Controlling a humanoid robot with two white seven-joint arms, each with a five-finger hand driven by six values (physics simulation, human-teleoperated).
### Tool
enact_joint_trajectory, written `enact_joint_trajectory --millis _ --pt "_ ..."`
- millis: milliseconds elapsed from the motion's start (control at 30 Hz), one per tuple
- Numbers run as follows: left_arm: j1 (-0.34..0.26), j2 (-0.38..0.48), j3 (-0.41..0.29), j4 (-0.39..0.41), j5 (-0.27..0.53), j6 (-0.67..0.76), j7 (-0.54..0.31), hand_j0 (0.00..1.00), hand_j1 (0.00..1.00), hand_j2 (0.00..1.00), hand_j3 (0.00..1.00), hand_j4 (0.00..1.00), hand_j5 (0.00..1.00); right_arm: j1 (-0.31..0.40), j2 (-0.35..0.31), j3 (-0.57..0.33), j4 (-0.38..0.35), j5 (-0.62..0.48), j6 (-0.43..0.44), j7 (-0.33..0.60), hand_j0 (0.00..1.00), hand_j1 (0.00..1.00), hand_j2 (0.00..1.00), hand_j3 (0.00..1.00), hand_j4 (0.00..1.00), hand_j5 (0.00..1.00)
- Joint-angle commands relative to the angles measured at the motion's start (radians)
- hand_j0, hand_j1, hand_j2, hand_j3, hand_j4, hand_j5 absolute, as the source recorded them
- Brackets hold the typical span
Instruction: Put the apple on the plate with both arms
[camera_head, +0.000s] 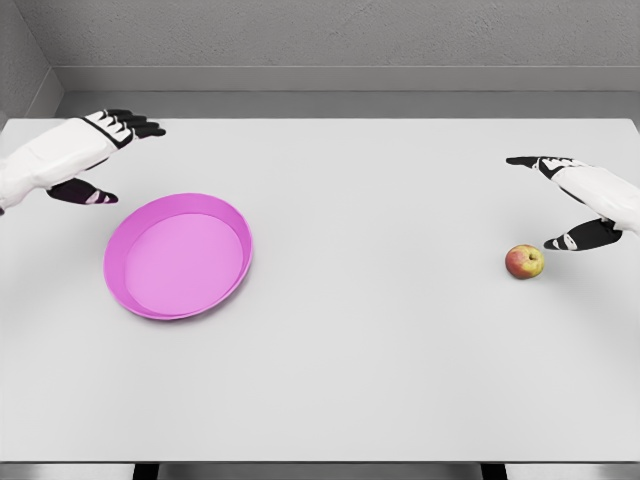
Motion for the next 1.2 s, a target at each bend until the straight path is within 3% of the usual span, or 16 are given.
enact_joint_trajectory --millis 0,100,200,333,433,600,667,767,1033,1167 --pt "0.000 0.002 0.001 0.000 0.008 0.000 -0.006 1.00 1.00 1.00 1.00 1.00 1.00 0.000 -0.004 -0.003 -0.002 -0.002 -0.002 0.000 1.00 1.00 1.00 1.00 1.00 1.00" --pt "0.000 0.005 0.001 -0.002 0.008 0.000 -0.008 1.00 1.00 1.00 1.00 1.00 1.00 0.011 -0.062 -0.009 0.000 -0.008 -0.103 -0.014 1.00 1.00 1.00 1.00 1.00 1.00" --pt "-0.002 0.006 0.001 -0.003 0.006 0.000 -0.008 1.00 1.00 1.00 1.00 1.00 1.00 0.054 -0.065 -0.065 0.000 -0.005 -0.112 0.007 1.00 1.00 1.00 1.00 1.00 1.00" --pt "-0.002 0.006 0.001 -0.003 0.006 0.000 -0.008 1.00 1.00 1.00 1.00 1.00 1.00 0.063 -0.071 -0.074 0.000 -0.005 -0.109 0.220 1.00 1.00 1.00 1.00 1.00 1.00" --pt "-0.002 0.005 0.001 -0.003 -0.002 0.000 -0.008 1.00 1.00 1.00 1.00 1.00 1.00 0.072 -0.053 -0.063 0.014 -0.002 -0.096 0.314 1.00 1.00 1.00 1.00 1.00 1.00" --pt "-0.003 -0.001 0.001 -0.003 -0.019 0.000 -0.008 1.00 1.00 1.00 1.00 1.00 1.00 0.058 -0.001 -0.048 0.046 0.024 -0.007 0.363 1.00 1.00 1.00 1.00 1.00 1.00" --pt "-0.002 -0.001 0.001 -0.003 -0.019 0.000 -0.008 1.00 1.00 1.00 1.00 1.00 1.00 0.023 0.001 -0.034 0.047 0.024 0.021 0.365 1.00 1.00 1.00 1.00 1.00 1.00" --pt "-0.002 -0.001 0.000 -0.002 -0.019 0.000 -0.008 1.00 1.00 1.00 1.00 1.00 1.00 -0.121 0.035 0.106 0.057 0.058 0.122 0.366 1.00 1.00 1.00 1.00 1.00 1.00" --pt "-0.008 -0.001 -0.017 0.001 -0.017 0.000 -0.005 1.00 1.00 1.00 1.00 1.00 1.00 -0.138 0.044 0.126 0.083 0.072 0.145 0.366 1.00 1.00 1.00 1.00 1.00 1.00" --pt "-0.009 0.000 -0.017 0.003 -0.015 0.000 -0.005 1.00 1.00 1.00 1.00 1.00 1.00 -0.203 0.065 0.198 0.101 0.072 0.167 0.366 1.00 1.00 1.00 1.00 1.00 1.00"
